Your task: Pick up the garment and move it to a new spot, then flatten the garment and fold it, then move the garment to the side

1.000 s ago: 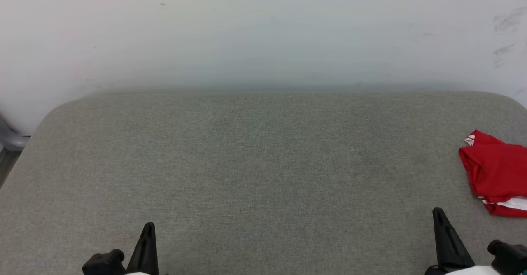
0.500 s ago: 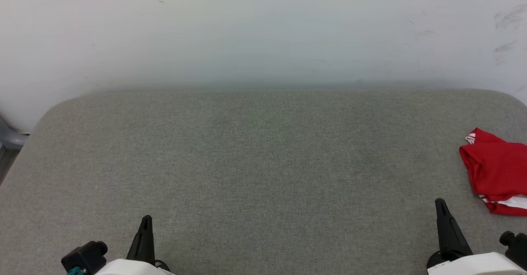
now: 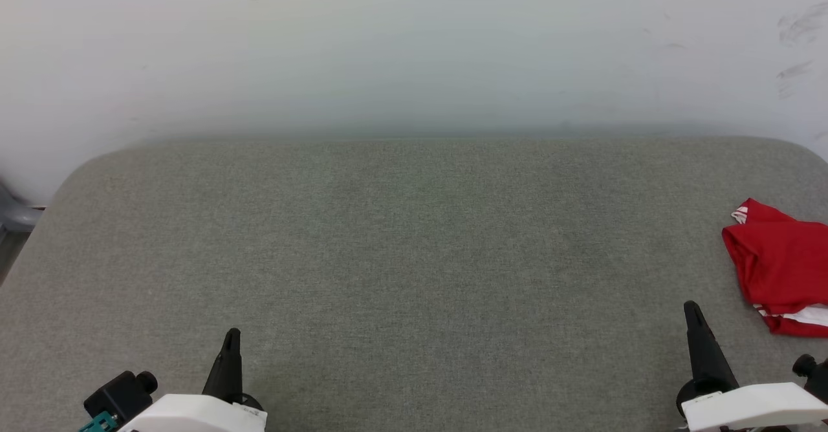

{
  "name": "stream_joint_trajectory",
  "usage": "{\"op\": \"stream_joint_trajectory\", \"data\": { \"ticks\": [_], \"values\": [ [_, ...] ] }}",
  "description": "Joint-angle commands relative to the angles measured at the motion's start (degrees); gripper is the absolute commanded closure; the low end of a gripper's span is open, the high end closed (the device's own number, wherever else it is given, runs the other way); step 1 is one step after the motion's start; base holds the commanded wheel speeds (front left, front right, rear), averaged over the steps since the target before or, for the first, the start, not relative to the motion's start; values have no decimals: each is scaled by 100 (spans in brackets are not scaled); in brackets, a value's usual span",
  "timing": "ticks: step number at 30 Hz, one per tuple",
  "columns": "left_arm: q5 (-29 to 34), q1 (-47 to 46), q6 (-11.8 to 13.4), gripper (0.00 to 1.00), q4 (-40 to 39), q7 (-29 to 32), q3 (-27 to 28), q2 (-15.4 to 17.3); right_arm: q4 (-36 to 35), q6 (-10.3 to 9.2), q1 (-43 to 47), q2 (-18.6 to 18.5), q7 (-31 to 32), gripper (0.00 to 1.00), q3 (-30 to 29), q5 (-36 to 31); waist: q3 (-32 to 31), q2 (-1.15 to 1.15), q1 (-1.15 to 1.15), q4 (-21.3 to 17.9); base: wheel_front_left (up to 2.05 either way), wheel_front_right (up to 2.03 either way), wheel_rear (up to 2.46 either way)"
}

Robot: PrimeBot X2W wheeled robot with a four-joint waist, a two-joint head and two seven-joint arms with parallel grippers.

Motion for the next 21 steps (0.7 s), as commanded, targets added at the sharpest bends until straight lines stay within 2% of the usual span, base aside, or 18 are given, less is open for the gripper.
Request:
{"op": "stream_joint_trajectory", "data": {
  "ticks": [1, 21],
  "values": [
    [-161, -169, -41, 100, -37, 40, 47, 12, -40, -1, -145, -47, 23, 100, -17, 166, 3, 0, 0, 0, 0, 0, 0],
    [-1568, -420, -218, 100, 119, 387, 209, -20, 118, -1, -391, -50, 367, 100, -63, 1519, 60, 0, 0, -8, 0, 0, 0]
  ]
}}
